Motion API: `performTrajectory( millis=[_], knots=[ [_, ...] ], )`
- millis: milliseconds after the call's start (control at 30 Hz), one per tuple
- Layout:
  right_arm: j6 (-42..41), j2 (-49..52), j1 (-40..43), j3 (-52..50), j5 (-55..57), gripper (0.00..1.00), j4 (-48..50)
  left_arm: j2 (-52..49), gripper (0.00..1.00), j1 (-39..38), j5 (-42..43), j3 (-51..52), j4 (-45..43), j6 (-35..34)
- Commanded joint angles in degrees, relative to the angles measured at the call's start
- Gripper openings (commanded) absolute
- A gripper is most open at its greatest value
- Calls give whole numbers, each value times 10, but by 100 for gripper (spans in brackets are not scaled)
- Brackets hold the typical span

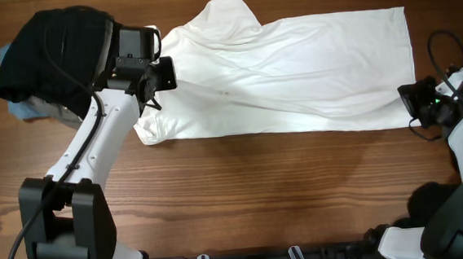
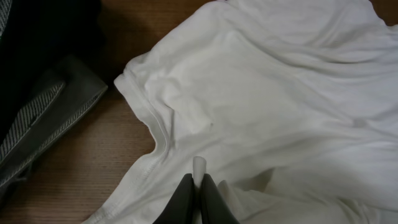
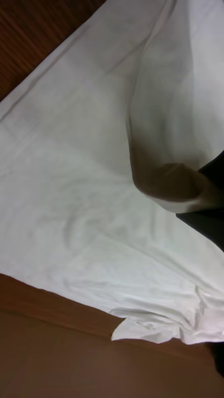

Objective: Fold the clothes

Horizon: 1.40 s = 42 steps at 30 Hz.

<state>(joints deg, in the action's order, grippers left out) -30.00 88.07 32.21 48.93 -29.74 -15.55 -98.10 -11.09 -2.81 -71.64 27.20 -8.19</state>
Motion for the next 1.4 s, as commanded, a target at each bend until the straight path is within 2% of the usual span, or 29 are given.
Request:
performTrajectory(
  millis=[0, 267, 433, 633, 700, 733, 767, 800, 833, 867, 933, 1000, 1133, 1267, 1367],
  knots=[
    [-2, 7, -2, 10, 9, 11, 18, -5, 4, 0, -14, -10, -6, 5],
    [-19, 8, -3, 10, 49, 11, 33, -19, 4, 0, -19, -10, -12, 5],
    [-15, 8, -3, 10, 36, 10, 60, -19, 4, 6, -84, -10, -2, -21],
    [-15, 9, -3, 10, 36, 11, 63, -19, 4, 16, -41, -10, -13, -31],
    [-15, 9, -3, 10, 36, 11, 63, -19, 7, 16, -24, -10, -18, -31],
    [-15, 9, -3, 10, 36, 15, 63, -19, 9, 16, -19, -10, -20, -31],
    [-15, 9, -3, 10, 36, 32, 63, -19, 15, 16, -17, -10, -22, -30],
    [-14, 9, -3, 10, 35, 46, 63, -19, 31, 16, -17, -10, -22, -29],
    [-4, 9, -3, 10, 24, 51, 61, -19, 53, 16, -17, -10, -22, -29],
    [10, 9, -3, 10, 10, 59, 59, -19, 59, 16, -18, -10, -21, -24],
    [16, 8, -3, 10, -3, 62, 42, -19, 67, 16, -20, -10, -6, -3],
    [26, 2, -3, 10, -3, 62, 27, -19, 70, 16, -20, -10, 25, 9],
    [65, -34, -3, 10, -3, 63, -23, -23, 70, 16, -20, -9, 99, 10],
    [85, -46, -3, 10, -3, 64, -79, -66, 68, 16, -19, -5, 67, 35],
    [90, -46, -3, 10, -3, 65, -93, -115, 59, 16, 12, -5, 34, 35]
  ],
)
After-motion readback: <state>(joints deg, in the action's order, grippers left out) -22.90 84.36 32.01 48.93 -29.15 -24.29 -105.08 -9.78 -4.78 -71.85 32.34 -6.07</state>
